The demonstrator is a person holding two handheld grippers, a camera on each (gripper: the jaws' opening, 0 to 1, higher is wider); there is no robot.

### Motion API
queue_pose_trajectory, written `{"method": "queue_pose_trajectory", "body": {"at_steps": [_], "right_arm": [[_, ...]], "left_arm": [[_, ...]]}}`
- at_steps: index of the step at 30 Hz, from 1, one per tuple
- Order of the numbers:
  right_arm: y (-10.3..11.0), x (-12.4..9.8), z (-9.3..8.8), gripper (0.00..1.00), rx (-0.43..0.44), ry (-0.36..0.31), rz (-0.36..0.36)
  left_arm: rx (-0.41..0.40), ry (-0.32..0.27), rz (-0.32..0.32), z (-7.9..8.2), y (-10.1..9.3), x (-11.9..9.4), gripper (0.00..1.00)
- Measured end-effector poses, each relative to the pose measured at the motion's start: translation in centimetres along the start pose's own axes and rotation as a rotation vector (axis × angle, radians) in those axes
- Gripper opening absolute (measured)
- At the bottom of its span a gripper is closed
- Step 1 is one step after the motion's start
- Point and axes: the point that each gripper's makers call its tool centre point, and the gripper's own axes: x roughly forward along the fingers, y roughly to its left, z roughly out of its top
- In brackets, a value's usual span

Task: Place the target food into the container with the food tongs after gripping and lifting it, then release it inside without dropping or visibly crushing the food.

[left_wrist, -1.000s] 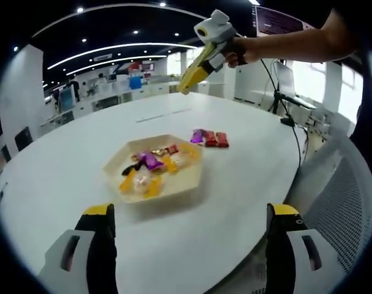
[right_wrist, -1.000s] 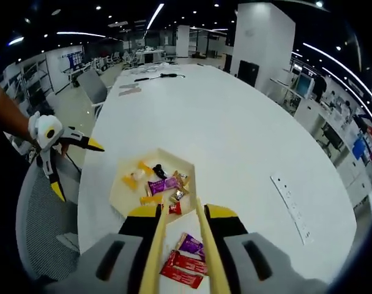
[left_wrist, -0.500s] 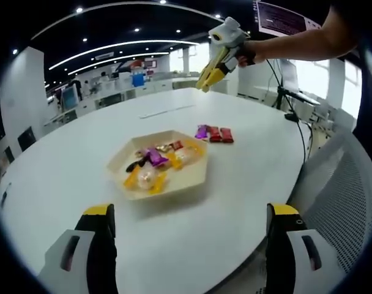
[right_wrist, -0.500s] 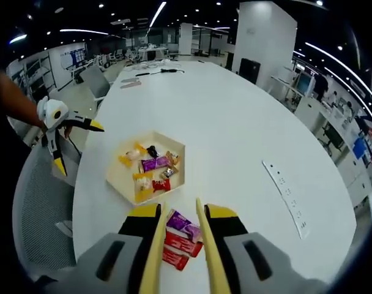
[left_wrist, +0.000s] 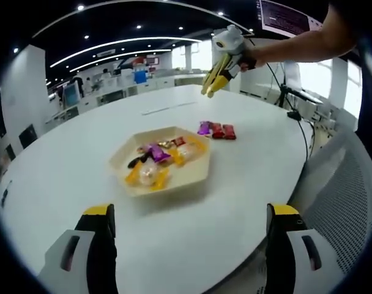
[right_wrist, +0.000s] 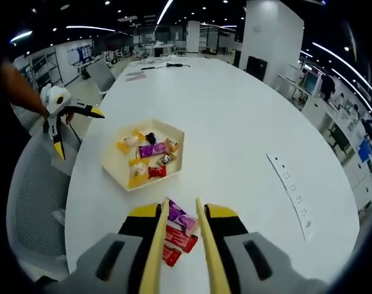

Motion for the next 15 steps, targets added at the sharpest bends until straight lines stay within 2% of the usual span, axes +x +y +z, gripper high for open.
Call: {"method": "queue_pose_trajectory", "body": {"at_steps": [11,15], "right_arm": [[-0.1,2.0,-2.7,0.27,-0.057,0.071,0.012],[0.0,2.6,-3.0,0.27,-0.075,0.081,0.016]], "left_arm": [[-0.012,0.005,0.000,-0.2,0.1,0.0,0.99],[-0.014,0.010,-0.007,-0.2,0.0,0.1,0.99]]}}
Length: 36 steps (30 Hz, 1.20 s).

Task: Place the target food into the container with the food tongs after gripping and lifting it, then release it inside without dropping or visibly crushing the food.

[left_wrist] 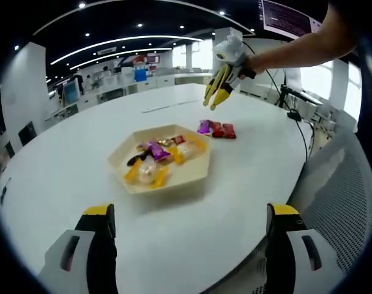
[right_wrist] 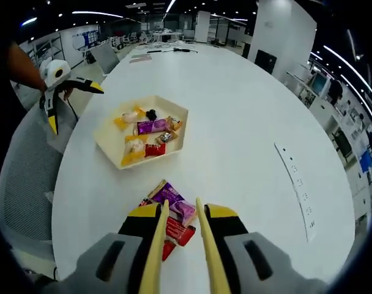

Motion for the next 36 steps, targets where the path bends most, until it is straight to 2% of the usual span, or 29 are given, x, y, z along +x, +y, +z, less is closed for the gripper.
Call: {"method": "queue_pose_trajectory", "body": {"at_steps": [4,9,15,20,23,24,31,34,36], "right_arm": [[0.2,0.9,-0.1,0.27,-0.010,0.001,0.008],[0.8,2.1,-0.5,0.27,-0.090,0.042,0.025],[0.9,3.3,-0.9,0.27,-0.100,0.064,0.033],[-0.2,4.0,-1.8,0.27,-0.057,0.102,-0.011],[-1.3,3.9,-2.0,0.27,0.096,0.102,-0.075],[-1.7,3.9,-2.2,0.26,0.101,0.111,-0.089],[-1.2,3.9,-2.0,0.26,0.098,0.109,-0.050],[-1.2,3.7,-1.8,0.27,0.069,0.110,-0.049],[-0.5,3.7,-1.2,0.27,0.039,0.087,-0.006]], "left_arm": [[0.001,0.003,-0.003,-0.1,-0.1,0.0,0.99],[-0.005,0.003,-0.001,-0.1,0.0,0.0,0.99],[-0.010,0.008,0.001,-0.3,0.1,0.0,0.99],[-0.012,0.008,-0.002,-0.2,0.0,0.0,0.99],[-0.010,0.012,-0.002,-0.3,0.0,0.0,0.99],[-0.004,0.013,-0.003,-0.3,0.0,0.1,0.99],[0.000,0.019,-0.007,-0.4,-0.1,0.1,0.99],[0.000,0.020,-0.007,-0.5,-0.1,0.1,0.99],[0.003,0.022,-0.007,-0.5,-0.1,0.1,0.99]]}}
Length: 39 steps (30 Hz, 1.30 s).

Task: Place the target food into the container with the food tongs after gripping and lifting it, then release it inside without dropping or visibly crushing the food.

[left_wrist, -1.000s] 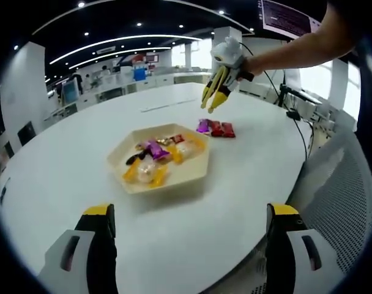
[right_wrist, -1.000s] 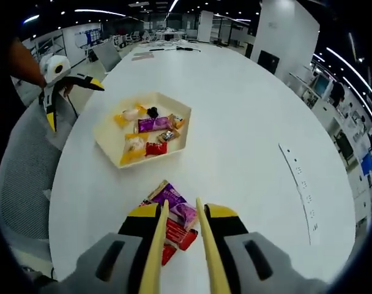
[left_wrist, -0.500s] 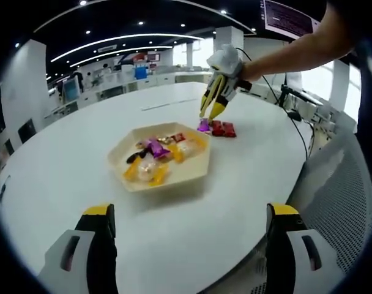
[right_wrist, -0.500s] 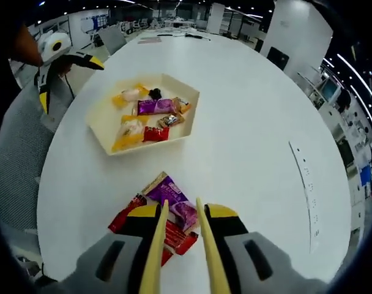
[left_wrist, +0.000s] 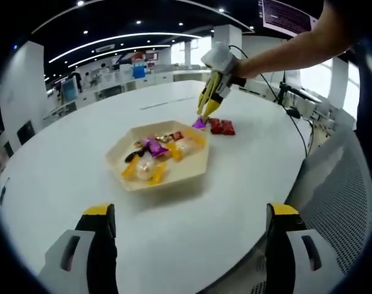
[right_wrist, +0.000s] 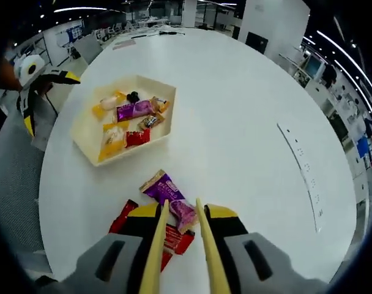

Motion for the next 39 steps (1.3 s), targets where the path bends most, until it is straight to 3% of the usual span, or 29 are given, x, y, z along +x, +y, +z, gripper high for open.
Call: {"method": "queue_pose_trajectory", "body": {"at_steps": [4,9,11,21,26,27,28,29,30,39], "right_arm": [[-0.1,0.4,-0.8,0.28,-0.072,0.054,-0.013],[0.7,0.5,-1.0,0.27,0.043,0.050,0.014],[0.8,0.3,-0.9,0.27,0.038,0.044,0.017],[1.5,1.0,0.3,0.28,-0.093,0.021,0.058],[1.8,1.9,-0.6,0.28,-0.097,0.055,0.077],[2.0,2.1,-1.5,0.28,-0.104,0.094,0.075],[1.8,2.2,-1.3,0.27,-0.107,0.077,0.069],[2.0,2.2,-0.8,0.27,-0.056,0.048,0.091],[1.5,2.1,-1.2,0.27,0.017,0.063,0.069],[1.2,2.0,-1.4,0.21,0.119,0.070,0.030]], "left_arm": [[0.002,0.003,0.000,-0.1,0.0,0.0,0.98],[-0.001,0.004,0.005,0.0,0.1,0.0,0.98],[0.004,0.006,0.003,-0.1,0.1,0.0,0.98],[0.004,0.011,0.002,-0.2,0.0,0.0,0.97],[0.001,0.012,0.004,-0.2,0.1,0.0,0.97],[0.000,0.012,0.003,-0.2,0.1,0.0,0.97],[-0.001,0.012,0.003,-0.2,0.1,0.0,0.97],[-0.001,0.014,0.003,-0.3,0.1,0.0,0.97],[-0.001,0.014,0.002,-0.3,0.1,0.0,0.97],[0.001,0.018,-0.003,-0.4,0.0,0.1,0.96]]}}
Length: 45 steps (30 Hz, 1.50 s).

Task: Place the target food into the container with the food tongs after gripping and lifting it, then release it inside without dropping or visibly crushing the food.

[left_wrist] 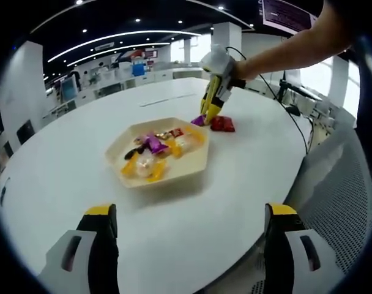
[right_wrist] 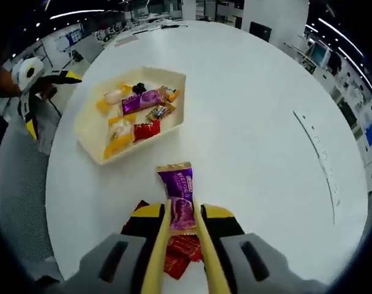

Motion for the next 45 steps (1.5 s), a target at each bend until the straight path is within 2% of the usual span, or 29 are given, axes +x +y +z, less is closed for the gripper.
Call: {"method": "queue_pose_trajectory", "body": {"at_steps": [8,16,29,37,45], "right_arm": [[-0.4,-0.5,-0.2,0.21,0.028,-0.006,-0.021],[-1.3,-2.0,0.2,0.21,0.083,-0.023,-0.045],[-2.6,-5.0,2.4,0.22,0.124,-0.060,-0.100],[-2.6,-5.8,3.3,0.22,0.133,-0.071,-0.111],[-2.4,-6.5,4.2,0.22,0.143,-0.082,-0.121]], "left_arm": [[-0.007,-0.014,0.002,0.3,0.1,-0.1,0.96],[-0.013,-0.032,0.000,0.7,0.0,-0.2,0.97],[-0.026,-0.071,-0.014,1.4,-0.2,-0.4,0.99],[-0.036,-0.104,-0.003,2.1,0.1,-0.7,0.99],[-0.018,-0.098,0.000,2.0,-0.1,-0.6,0.99]]}}
